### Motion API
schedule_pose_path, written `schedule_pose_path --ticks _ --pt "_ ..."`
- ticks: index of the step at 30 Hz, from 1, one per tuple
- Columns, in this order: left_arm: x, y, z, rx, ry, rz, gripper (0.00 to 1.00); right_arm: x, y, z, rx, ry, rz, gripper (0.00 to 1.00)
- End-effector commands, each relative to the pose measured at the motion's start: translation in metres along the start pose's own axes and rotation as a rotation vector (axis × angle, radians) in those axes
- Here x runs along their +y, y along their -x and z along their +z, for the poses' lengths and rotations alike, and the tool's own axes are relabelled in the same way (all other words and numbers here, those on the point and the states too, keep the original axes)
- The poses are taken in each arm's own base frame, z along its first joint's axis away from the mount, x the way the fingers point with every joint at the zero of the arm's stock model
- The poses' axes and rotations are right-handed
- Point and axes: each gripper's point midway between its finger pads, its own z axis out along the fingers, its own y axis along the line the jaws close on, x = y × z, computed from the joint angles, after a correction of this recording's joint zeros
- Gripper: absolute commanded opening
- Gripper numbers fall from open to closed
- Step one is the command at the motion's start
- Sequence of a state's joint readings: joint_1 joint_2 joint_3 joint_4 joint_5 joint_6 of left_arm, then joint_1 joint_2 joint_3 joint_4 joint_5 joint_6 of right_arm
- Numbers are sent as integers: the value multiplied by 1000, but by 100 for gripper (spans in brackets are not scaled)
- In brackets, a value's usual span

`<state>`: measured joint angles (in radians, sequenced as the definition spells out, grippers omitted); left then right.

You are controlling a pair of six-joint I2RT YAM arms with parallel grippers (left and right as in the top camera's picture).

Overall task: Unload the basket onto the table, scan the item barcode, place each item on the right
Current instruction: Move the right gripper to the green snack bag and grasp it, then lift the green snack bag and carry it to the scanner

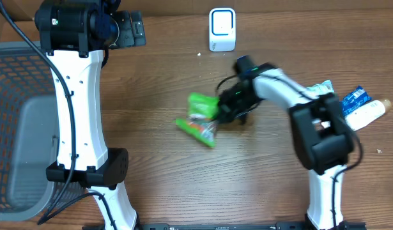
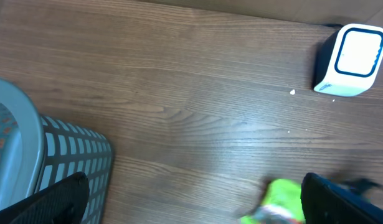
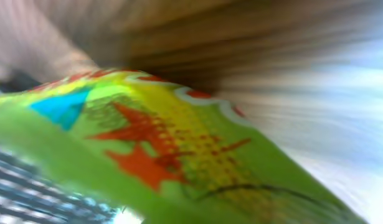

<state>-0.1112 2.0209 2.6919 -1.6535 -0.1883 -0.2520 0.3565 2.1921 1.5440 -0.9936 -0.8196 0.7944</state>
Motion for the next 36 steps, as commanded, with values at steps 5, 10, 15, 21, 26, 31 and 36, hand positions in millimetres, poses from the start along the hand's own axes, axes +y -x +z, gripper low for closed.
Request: schedule_pose_path --ticks 5,10,15,21,26,31,36 --pt "0 2 -2 -10 0 18 99 44 -57 -106 -20 240 4 4" --pt "0 2 -2 -10 0 18 100 68 -85 -159 -114 359 -66 4" --pt "0 2 -2 -9 0 18 100 84 -96 -216 -206 509 -36 4" --pt "0 2 -2 -10 0 18 100 92 -95 -255 -237 630 -11 4" --pt "0 2 -2 -9 0 18 100 98 -94 -267 -221 676 17 4" --pt "0 2 -2 -9 0 18 100 109 -93 -279 -233 728 -5 4" --pt "0 2 -2 -9 0 18 100 111 -85 -281 -286 728 -2 4"
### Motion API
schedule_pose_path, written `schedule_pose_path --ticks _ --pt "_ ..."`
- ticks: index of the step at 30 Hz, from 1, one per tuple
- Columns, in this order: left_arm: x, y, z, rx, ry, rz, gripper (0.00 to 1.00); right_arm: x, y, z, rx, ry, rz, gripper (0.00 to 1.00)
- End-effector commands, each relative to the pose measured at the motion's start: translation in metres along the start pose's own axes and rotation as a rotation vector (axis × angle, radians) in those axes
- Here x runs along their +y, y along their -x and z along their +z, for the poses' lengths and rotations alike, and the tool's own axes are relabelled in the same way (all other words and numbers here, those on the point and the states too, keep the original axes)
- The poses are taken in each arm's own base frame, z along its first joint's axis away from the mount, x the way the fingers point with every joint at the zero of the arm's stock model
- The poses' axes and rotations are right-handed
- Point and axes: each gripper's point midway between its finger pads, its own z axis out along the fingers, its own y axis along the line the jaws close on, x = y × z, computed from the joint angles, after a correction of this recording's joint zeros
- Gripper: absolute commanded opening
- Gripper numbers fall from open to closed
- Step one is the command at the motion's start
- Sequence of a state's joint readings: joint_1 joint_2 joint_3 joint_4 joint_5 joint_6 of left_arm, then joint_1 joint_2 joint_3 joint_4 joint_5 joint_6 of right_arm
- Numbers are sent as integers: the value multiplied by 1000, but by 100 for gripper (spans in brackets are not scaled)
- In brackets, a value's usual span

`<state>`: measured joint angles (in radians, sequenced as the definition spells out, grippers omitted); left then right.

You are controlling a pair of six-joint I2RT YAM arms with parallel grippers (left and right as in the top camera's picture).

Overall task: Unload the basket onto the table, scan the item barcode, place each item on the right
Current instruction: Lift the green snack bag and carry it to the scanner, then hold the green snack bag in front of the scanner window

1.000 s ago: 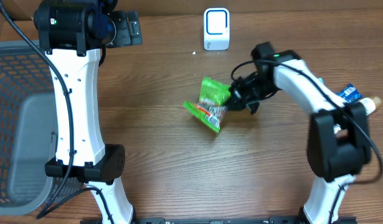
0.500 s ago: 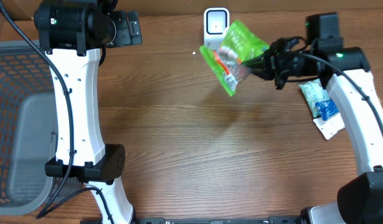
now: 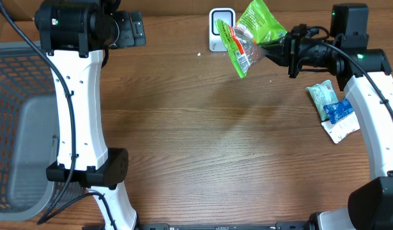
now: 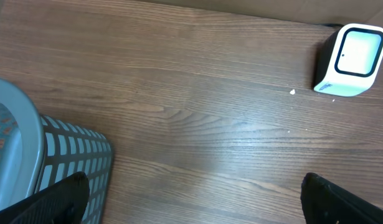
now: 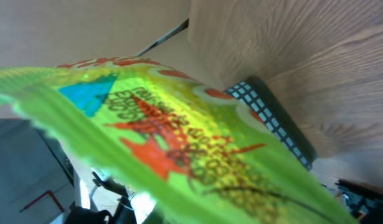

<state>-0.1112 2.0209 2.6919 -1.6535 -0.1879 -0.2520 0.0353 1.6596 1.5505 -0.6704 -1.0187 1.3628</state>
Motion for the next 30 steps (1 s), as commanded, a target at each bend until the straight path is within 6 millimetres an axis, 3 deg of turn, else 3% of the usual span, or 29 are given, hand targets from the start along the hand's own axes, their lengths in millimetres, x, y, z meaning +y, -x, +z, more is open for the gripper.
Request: schedule_pose_path --ticks 1,6,11,15,19,24,27,30 --pt "0 2 -2 -9 0 18 100 18 -12 -11 -27 34 -34 4" --pt "0 2 -2 -9 0 18 100 18 -4 -11 -77 30 -35 4" --pt "0 2 -2 -9 0 18 100 13 24 -15 -242 5 -34 4" --pt "0 2 -2 -9 0 18 100 10 52 -21 -431 -42 -131 4" --pt "0 2 -2 -9 0 18 100 18 74 -23 -658 -116 -361 4" --pt "0 2 -2 -9 0 18 100 51 86 -28 -1031 -264 -768 4" --pt "0 2 -2 -9 0 18 100 67 81 -5 -1136 -324 -967 4" --pt "0 2 -2 -9 0 18 100 76 91 14 -1240 -312 -1008 4"
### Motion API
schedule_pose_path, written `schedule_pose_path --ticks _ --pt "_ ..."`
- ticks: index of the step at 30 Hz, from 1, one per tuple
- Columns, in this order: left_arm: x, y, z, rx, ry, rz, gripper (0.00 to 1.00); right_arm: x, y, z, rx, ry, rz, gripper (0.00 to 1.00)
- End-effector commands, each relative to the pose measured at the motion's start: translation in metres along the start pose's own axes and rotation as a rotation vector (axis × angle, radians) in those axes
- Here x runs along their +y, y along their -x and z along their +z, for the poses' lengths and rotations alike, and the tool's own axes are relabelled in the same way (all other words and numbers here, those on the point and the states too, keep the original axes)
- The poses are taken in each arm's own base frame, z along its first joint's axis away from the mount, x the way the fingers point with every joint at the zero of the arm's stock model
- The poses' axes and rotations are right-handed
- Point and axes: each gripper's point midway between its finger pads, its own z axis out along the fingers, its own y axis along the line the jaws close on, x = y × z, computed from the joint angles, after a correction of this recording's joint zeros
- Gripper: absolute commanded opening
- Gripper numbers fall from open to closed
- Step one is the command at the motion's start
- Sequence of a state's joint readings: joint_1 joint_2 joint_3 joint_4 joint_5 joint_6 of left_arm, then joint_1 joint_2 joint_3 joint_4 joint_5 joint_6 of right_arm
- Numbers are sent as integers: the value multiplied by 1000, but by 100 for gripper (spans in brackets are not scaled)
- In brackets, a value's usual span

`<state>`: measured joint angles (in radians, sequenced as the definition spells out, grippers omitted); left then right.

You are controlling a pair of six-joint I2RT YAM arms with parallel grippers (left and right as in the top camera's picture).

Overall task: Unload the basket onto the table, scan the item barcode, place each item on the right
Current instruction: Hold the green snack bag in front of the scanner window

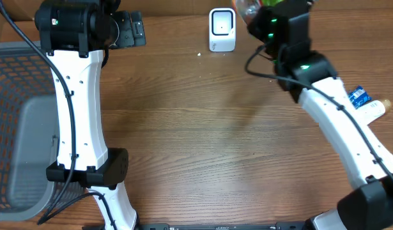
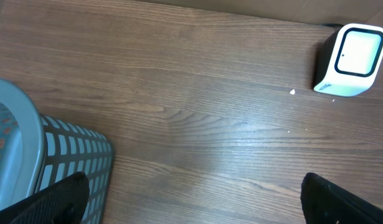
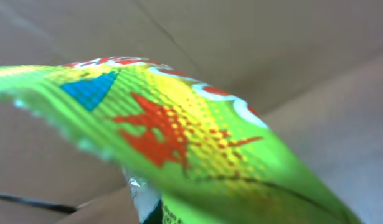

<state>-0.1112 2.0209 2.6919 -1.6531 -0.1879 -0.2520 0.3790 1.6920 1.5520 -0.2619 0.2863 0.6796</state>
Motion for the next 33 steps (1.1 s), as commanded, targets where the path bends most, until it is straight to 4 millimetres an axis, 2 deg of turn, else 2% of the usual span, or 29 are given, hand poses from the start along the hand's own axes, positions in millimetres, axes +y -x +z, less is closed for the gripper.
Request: schedule_pose_path --ticks 1,6,10,13,18,24,30,33 --pt "0 2 -2 -9 0 18 100 -11 14 21 -174 -126 -115 4" --pt "0 2 -2 -9 0 18 99 -3 7 60 -271 -60 -71 4" --pt "0 2 -2 -9 0 18 100 3 3 83 -356 -3 -105 4" --pt "0 2 -2 -9 0 18 100 1 -7 101 -409 23 -152 4" --pt "0 2 -2 -9 0 18 100 -9 -32 123 -396 41 -158 4" --pt "0 2 -2 -9 0 18 100 -2 -55 138 -392 137 -219 4" --pt "0 2 -2 -9 0 18 100 -1 -75 149 -417 169 -409 4" --pt "0 2 -2 -9 0 18 100 0 -75 149 -429 170 -440 4"
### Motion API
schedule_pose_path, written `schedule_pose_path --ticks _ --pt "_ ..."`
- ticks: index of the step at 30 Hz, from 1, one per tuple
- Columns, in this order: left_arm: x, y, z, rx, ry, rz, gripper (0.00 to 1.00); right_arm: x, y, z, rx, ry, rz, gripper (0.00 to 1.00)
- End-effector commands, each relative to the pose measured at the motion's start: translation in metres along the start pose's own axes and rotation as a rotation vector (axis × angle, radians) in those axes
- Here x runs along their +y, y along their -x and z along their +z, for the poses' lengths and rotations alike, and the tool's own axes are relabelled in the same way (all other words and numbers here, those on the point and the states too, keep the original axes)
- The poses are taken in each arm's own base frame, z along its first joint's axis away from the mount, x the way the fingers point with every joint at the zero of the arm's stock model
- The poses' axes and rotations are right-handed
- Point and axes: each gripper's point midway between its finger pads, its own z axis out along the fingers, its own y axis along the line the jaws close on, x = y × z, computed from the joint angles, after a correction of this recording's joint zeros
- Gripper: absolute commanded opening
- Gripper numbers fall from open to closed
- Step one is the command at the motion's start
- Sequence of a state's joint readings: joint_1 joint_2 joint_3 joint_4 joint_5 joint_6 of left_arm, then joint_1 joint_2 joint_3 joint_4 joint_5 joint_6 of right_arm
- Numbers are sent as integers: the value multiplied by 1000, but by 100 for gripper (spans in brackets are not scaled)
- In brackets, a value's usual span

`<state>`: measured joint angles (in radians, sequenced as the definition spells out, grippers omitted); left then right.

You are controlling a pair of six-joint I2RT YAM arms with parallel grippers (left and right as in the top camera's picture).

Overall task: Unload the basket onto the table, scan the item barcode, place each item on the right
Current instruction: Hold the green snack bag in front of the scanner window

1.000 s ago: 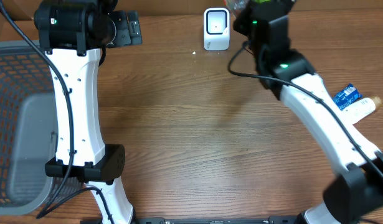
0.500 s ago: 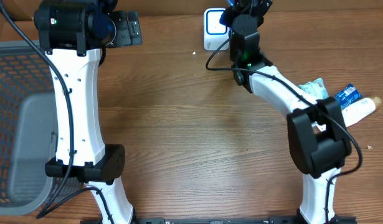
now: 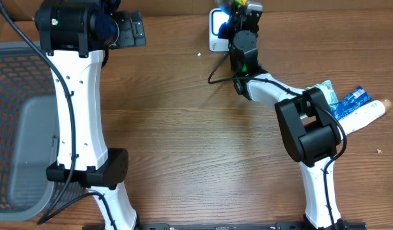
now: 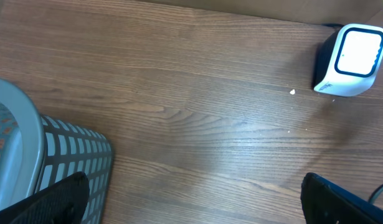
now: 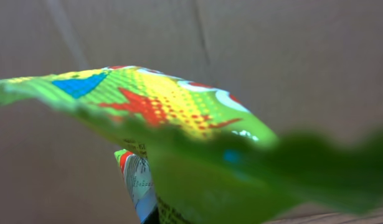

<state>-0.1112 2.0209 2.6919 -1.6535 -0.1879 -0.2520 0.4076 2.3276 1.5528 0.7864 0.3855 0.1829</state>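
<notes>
The green snack bag point(image 5: 179, 124) with red and yellow print fills the right wrist view, its barcoded white panel point(image 5: 136, 180) hanging below; the fingers holding it are hidden behind it. From overhead, my right gripper point(image 3: 238, 11) is at the far back of the table, right over the white barcode scanner point(image 3: 215, 25), covering most of it; only a sliver of the bag shows at the top edge. The scanner point(image 4: 352, 61) also stands at the upper right of the left wrist view. My left gripper point(image 4: 194, 205) is open, empty, raised over the back left.
A grey mesh basket point(image 3: 11, 128) sits at the left edge, its corner point(image 4: 66, 155) under my left fingers. Blue-and-white packets and a white tube point(image 3: 353, 107) lie at the right edge. A cardboard wall runs along the back.
My right gripper with the green bag has moved left, from just right of the scanner to directly over it. The left arm has not moved.
My right gripper was down on the green bag at mid-table. Then it held the bag up at the back, right of the scanner. Then it was higher and nearer the scanner, and now it holds the bag over the scanner. The left arm stayed still throughout.
</notes>
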Motion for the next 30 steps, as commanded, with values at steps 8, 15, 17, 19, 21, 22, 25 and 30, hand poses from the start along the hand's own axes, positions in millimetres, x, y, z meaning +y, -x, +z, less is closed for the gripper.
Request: schedule_pose_path --ticks 8,15,17,19,21,22,25,30 --pt "0 2 -2 -10 0 18 100 34 18 0 -64 160 -172 4" --pt "0 2 -2 -10 0 18 99 45 0 -1 -55 217 -278 4" --pt "0 2 -2 -10 0 18 100 47 -4 1 -58 222 -308 4" --pt "0 2 -2 -10 0 18 99 48 -5 3 -62 222 -321 4" --pt "0 2 -2 -9 0 18 100 49 -6 4 -66 226 -324 4" --pt "0 2 -2 -9 0 18 100 49 -6 4 -66 228 -327 4" --pt "0 2 -2 -10 0 18 100 50 -9 6 -68 231 -350 4" --pt "0 2 -2 -10 0 18 99 54 -21 6 -53 272 -354 4"
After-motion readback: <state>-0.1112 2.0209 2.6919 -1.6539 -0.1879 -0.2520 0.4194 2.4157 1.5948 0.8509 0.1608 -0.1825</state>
